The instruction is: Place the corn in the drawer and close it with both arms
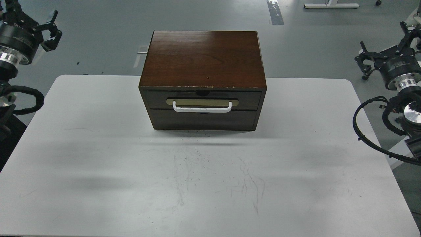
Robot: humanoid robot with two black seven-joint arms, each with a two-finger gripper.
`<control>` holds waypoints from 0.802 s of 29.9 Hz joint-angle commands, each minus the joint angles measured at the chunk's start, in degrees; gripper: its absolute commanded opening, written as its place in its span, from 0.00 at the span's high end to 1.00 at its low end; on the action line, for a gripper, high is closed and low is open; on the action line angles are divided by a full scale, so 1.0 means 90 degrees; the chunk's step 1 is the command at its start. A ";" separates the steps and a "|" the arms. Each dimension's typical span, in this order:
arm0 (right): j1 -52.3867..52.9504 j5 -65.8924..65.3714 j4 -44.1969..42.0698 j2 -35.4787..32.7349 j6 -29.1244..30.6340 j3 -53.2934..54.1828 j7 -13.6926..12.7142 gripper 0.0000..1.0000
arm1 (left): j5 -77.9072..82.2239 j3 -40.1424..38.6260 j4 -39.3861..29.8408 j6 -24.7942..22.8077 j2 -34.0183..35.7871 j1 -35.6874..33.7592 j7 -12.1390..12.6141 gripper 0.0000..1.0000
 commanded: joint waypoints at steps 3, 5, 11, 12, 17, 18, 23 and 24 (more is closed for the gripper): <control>-0.0003 0.0011 -0.0023 0.0110 0.0000 0.0272 0.0021 0.00 | -0.0168 -0.0712 0.0306 -0.0002 -0.0218 0.0285 0.0695 0.02; -0.0003 0.0011 -0.0033 0.0198 0.0000 0.0380 -0.0008 0.00 | -0.0178 -0.0781 0.0325 -0.0002 -0.0355 0.0373 0.0803 0.02; -0.0002 0.0011 -0.0336 0.0774 0.0000 0.0380 -0.0028 0.00 | -0.0168 -0.0791 0.0765 -0.0002 -0.0804 0.0393 0.0822 0.02; -0.0003 0.0011 -0.0336 0.0794 0.0000 0.0380 -0.0028 0.00 | -0.0168 -0.0781 0.0765 -0.0002 -0.0872 0.0412 0.0832 0.02; -0.0003 0.0011 -0.0336 0.0794 0.0000 0.0361 -0.0009 0.00 | -0.0148 -0.0762 0.0765 -0.0002 -0.0941 0.0471 0.0959 0.02; 0.0007 0.0011 -0.0336 0.0794 0.0000 0.0361 0.0011 0.00 | -0.0139 -0.0752 0.0765 -0.0002 -0.0970 0.0509 0.0998 0.02; -0.0003 0.0001 -0.0326 0.0784 0.0000 0.0273 -0.0008 0.00 | -0.0080 -0.0713 0.0696 -0.0002 -0.1166 0.0627 0.0998 0.02; -0.0003 0.0001 -0.0336 0.0774 0.0000 0.0273 -0.0008 0.00 | -0.0080 -0.0713 0.0658 -0.0002 -0.1166 0.0627 0.1008 0.02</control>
